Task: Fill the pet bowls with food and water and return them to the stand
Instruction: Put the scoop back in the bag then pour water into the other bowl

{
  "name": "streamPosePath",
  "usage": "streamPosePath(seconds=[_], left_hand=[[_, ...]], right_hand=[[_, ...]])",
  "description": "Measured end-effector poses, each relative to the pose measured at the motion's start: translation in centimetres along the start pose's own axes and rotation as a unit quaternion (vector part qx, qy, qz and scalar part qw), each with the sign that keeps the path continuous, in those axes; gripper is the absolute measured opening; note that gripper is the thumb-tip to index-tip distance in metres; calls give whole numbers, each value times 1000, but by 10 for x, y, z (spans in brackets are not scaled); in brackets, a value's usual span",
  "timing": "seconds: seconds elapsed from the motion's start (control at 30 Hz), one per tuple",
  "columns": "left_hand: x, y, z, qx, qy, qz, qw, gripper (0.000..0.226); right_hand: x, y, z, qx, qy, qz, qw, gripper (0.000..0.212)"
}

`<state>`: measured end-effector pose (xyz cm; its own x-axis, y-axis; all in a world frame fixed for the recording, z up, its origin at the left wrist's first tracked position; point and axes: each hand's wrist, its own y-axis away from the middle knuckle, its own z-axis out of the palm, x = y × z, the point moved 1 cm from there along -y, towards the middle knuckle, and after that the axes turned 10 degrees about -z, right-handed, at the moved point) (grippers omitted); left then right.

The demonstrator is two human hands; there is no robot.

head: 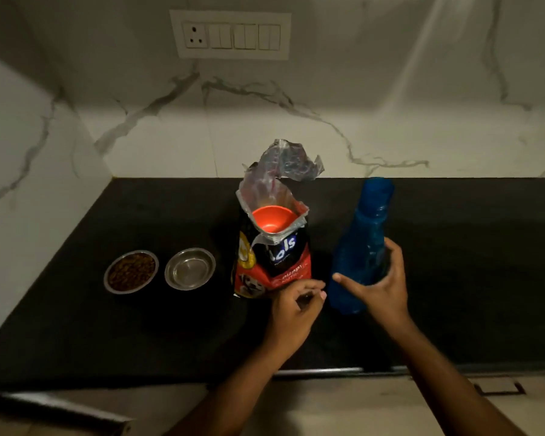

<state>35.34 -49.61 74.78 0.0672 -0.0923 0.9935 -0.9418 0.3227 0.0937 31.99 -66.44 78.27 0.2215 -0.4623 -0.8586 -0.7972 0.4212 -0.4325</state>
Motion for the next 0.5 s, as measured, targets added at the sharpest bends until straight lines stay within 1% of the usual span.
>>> streamPosePath(seconds=[0.07, 0.23, 0.33, 0.5], left_hand=[[-1, -6, 12, 17, 1, 3, 1000, 22], [-4, -16, 32, 62, -31, 9, 998, 24], [-3, -16, 36, 91, -31, 7, 995, 24], [-6, -14, 40, 108, -41, -9, 993, 25]], right_hand=[[11, -15, -2, -2, -11, -2, 1000, 94], [31, -33, -2, -44, -35, -2, 998, 96], [38, -38, -2, -45, -48, 14, 998, 97], [45, -48, -6, -76, -62, 14, 995, 97]])
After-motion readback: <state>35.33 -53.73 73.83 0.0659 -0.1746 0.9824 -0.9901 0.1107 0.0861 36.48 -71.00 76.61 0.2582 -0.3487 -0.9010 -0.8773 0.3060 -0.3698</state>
